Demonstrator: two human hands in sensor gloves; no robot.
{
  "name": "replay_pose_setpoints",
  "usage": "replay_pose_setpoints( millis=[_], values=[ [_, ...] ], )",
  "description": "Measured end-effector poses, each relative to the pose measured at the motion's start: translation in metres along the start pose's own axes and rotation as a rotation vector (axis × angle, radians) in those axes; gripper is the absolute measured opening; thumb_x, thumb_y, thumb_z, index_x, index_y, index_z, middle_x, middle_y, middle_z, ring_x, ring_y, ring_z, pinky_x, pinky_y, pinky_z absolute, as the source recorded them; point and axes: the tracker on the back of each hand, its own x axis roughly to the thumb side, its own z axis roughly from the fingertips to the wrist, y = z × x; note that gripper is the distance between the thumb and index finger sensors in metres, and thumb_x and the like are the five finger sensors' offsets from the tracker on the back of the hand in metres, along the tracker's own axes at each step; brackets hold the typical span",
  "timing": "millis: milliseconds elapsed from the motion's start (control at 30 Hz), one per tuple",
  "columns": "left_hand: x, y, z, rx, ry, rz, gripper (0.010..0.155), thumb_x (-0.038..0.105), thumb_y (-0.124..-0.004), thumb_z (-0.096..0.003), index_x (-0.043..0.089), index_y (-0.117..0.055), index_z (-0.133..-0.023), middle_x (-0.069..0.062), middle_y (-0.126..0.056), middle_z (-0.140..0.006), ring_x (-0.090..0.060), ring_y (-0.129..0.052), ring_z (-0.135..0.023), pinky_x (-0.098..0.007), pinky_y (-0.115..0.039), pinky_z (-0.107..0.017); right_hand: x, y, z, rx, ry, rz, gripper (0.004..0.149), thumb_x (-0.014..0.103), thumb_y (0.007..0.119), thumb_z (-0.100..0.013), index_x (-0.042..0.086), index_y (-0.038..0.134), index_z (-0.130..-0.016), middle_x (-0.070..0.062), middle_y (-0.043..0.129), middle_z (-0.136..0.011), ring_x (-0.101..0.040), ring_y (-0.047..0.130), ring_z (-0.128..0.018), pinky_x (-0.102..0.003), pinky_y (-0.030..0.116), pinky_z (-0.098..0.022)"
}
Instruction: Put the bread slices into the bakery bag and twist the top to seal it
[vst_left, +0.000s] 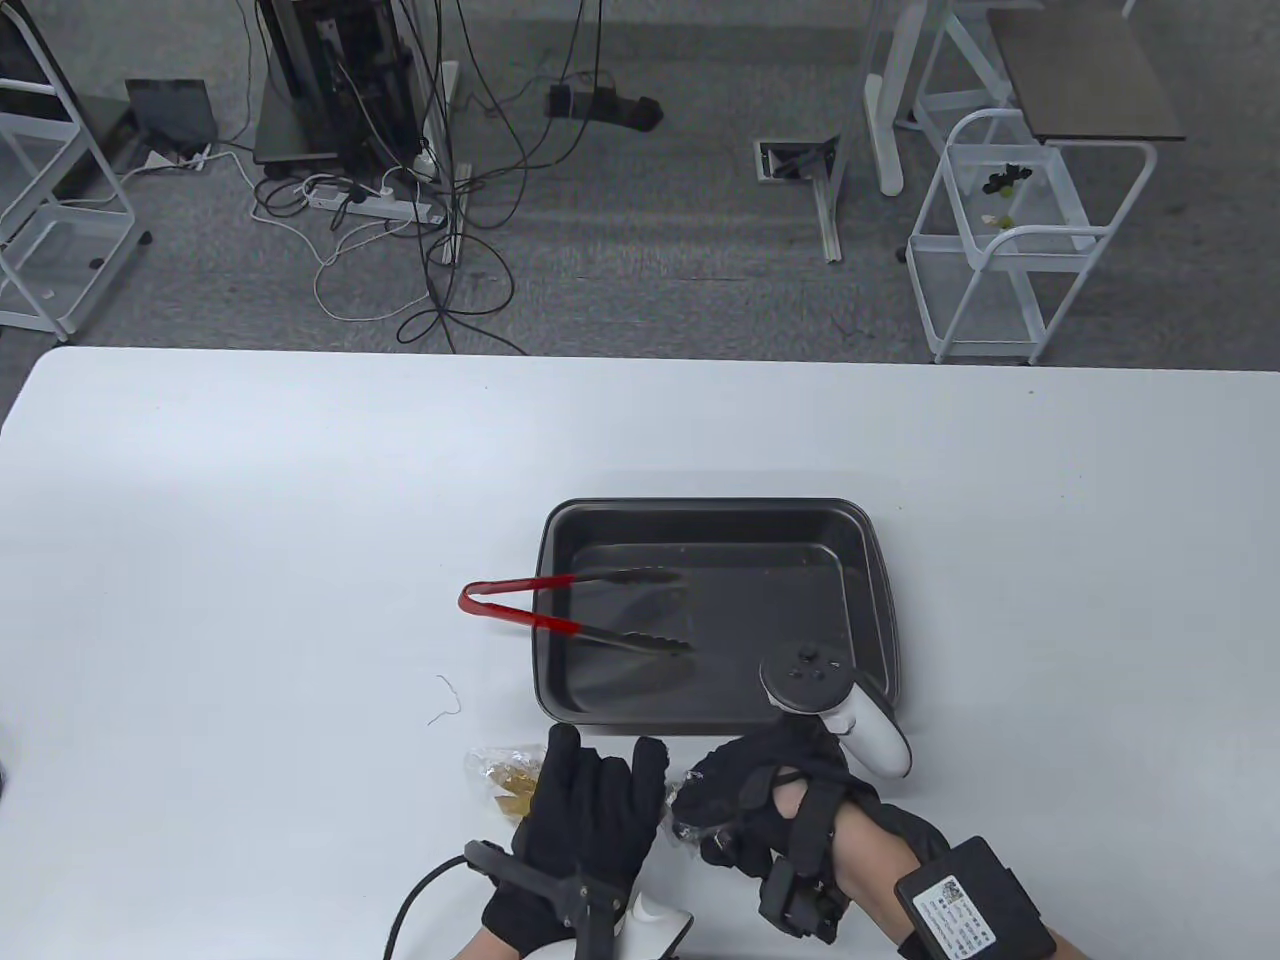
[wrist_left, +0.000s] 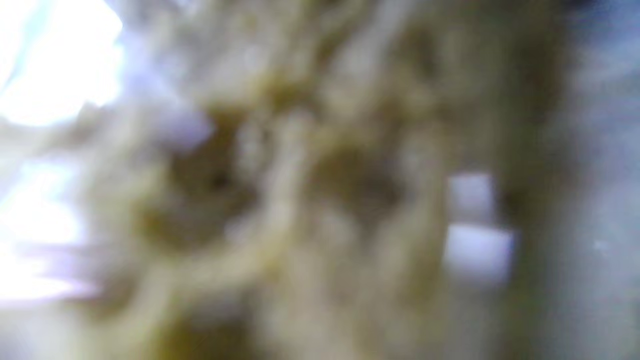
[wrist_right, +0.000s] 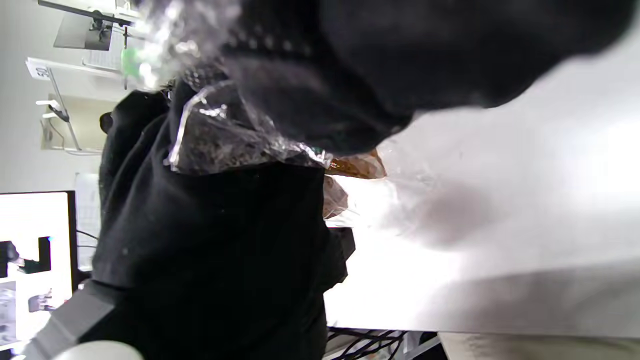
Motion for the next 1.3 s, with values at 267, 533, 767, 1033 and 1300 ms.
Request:
replay_pose_setpoints(
  millis=[267,533,767,1033,1300],
  values=[
    [-0.027,-0.026,-0.013,-0.352,0.045,0.535,0.044,0.049,-0.08,-0.0479,0.027,-0.085,-0.086,0.004,-0.106,-0.056,-0.022,-0.107,-0.056,-0.056,-0.064,-0.079,0.015,-0.003,0.017,-0.14,-0.078,0.323,0.071,0.049,0.082,-0.045,-0.01,0.076,-0.084,-0.026,0.094,-0.065,-0.038,0.101,-0.037,-0.066,0.065,-0.057],
    [-0.082,-0.089,-0.012,-0.692,-0.049,1.618,0.047,0.051,-0.08,-0.0478,0.027,-0.085,-0.089,0.003,-0.107,-0.06,-0.024,-0.106,-0.06,-0.062,-0.056,-0.081,0.05,0.024,0.063,-0.32,-0.721,1.146,0.128,0.056,0.095,-0.029,0.026,-0.01,-0.096,-0.031,0.0,-0.107,-0.068,0.026,-0.099,-0.082,0.034,-0.065],
    [-0.062,-0.112,-0.005,-0.933,-0.265,2.017,0.049,0.052,-0.08,-0.0466,0.029,-0.086,-0.09,0.004,-0.108,-0.061,-0.023,-0.107,-0.061,-0.061,-0.058,-0.08,0.047,0.074,0.06,-0.57,-1.002,1.885,0.127,0.057,0.094,-0.023,0.026,-0.005,-0.095,-0.03,0.006,-0.107,-0.065,0.039,-0.099,-0.078,0.045,-0.066],
    [-0.055,-0.114,-0.005,-0.99,-0.247,1.93,0.047,0.051,-0.083,-0.0467,0.029,-0.088,-0.088,0.002,-0.109,-0.059,-0.024,-0.106,-0.061,-0.063,-0.055,-0.08,0.057,0.083,0.052,-0.464,-1.023,1.82,0.087,0.042,0.095,-0.027,0.027,0.051,-0.1,-0.022,0.06,-0.105,-0.043,0.093,-0.073,-0.071,0.062,-0.064],
    [-0.049,-0.105,-0.012,-0.926,-0.198,1.717,0.049,0.05,-0.083,-0.0481,0.026,-0.083,-0.091,0.002,-0.104,-0.064,-0.024,-0.101,-0.067,-0.063,-0.048,-0.082,0.062,0.083,0.055,-0.486,-0.949,1.624,0.048,0.03,0.093,-0.031,0.012,0.088,-0.076,-0.016,0.101,-0.062,-0.025,0.105,-0.025,-0.07,0.067,-0.061]
  ],
)
